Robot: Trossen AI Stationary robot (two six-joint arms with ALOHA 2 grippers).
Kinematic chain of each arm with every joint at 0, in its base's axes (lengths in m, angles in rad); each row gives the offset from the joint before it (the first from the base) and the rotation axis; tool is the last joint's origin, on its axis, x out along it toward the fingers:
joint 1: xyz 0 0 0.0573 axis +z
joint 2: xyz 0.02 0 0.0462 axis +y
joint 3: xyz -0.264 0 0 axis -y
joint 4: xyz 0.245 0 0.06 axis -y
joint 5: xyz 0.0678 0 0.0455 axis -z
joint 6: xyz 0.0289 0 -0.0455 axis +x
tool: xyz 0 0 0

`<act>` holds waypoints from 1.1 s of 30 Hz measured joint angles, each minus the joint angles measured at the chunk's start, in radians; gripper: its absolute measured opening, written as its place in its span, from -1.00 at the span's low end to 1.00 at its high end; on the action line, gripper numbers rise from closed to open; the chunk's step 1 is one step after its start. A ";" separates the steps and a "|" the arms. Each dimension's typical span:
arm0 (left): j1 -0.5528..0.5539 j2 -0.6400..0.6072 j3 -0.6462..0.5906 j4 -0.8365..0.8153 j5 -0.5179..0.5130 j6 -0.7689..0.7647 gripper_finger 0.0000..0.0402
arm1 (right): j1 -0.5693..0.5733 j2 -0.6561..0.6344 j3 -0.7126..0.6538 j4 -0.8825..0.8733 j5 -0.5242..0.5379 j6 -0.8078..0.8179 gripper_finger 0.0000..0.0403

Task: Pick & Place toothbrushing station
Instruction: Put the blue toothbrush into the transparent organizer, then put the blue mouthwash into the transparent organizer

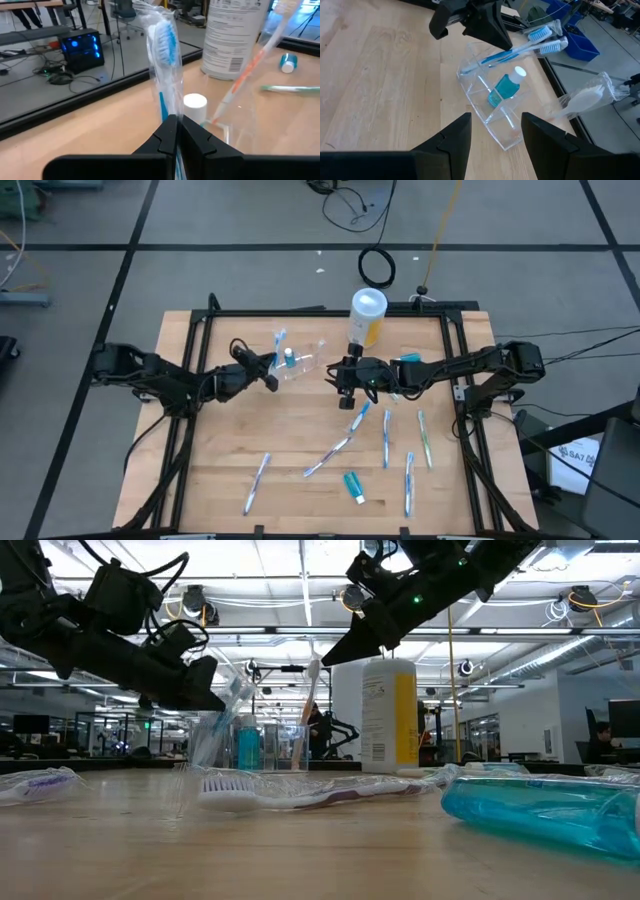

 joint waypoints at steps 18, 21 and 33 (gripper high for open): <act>0.000 -0.003 0.000 -0.049 0.000 0.015 -0.38 | 0.001 -0.001 0.000 -0.007 0.051 -0.090 -0.18; -0.006 -0.025 0.000 -0.051 0.001 0.015 -0.24 | 0.014 -0.044 -0.001 -0.074 0.226 -0.102 -0.18; -0.057 -0.160 0.000 -0.085 0.000 0.053 -0.08 | 0.026 -0.262 -0.053 -0.558 0.334 0.140 -0.18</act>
